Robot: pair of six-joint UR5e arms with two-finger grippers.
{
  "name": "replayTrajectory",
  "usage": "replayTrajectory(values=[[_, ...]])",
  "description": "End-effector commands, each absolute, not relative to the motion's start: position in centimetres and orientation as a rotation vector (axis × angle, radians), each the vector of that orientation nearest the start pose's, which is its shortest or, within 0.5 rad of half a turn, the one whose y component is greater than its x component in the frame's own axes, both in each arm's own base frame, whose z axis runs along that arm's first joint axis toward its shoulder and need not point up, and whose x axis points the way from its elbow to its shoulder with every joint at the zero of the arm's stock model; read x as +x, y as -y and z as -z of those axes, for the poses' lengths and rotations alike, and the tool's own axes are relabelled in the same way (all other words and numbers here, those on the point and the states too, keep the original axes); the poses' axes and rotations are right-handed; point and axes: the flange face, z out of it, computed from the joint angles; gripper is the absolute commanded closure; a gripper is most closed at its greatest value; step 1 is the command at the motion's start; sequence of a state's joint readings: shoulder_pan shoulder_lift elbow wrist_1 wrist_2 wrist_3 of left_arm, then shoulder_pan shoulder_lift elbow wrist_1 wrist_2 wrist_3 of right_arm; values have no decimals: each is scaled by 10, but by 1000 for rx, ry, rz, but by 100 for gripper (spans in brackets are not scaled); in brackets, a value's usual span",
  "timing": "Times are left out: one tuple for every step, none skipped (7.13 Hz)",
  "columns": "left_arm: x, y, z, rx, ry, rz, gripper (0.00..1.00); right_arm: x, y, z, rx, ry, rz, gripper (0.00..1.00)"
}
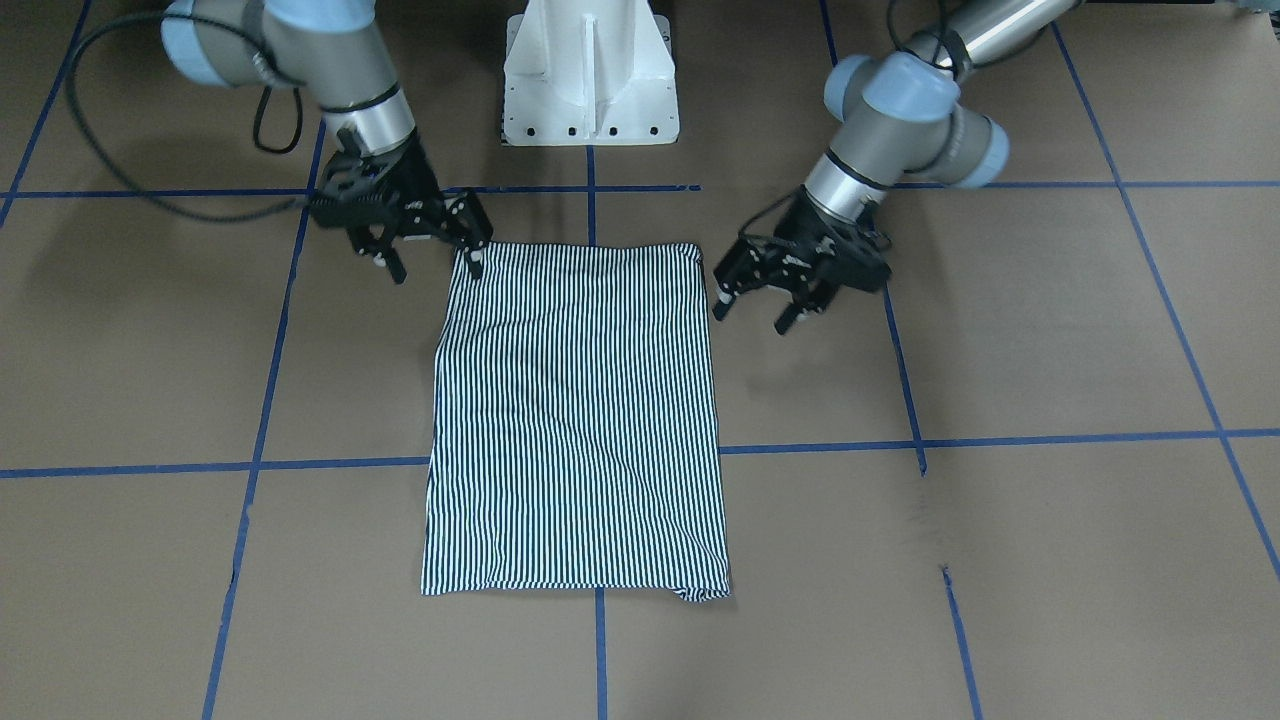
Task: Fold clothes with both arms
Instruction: 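Move both grippers down to the shirt's edge nearest the robot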
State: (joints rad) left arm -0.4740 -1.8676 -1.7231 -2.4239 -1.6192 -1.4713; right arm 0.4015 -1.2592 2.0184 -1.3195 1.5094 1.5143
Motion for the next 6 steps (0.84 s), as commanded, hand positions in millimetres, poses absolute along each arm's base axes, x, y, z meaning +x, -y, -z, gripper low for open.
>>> replayTrajectory(values=[[514, 326, -325, 259, -1284, 383, 0, -461, 300, -240, 271, 1061, -487, 0], [520, 321, -328, 239, -1268, 402, 18, -461, 301, -241, 271, 1058, -487, 0], [523, 319, -329, 217, -1254, 423, 32, -461, 301, -242, 271, 1056, -487, 0], [525, 318, -330, 215, -1248, 422, 33, -461, 301, -241, 271, 1058, -487, 0], [528, 314, -331, 209, -1247, 414, 33, -461, 301, -241, 271, 1058, -487, 0], [531, 310, -331, 204, -1247, 407, 33, -462, 301, -243, 271, 1055, -487, 0]])
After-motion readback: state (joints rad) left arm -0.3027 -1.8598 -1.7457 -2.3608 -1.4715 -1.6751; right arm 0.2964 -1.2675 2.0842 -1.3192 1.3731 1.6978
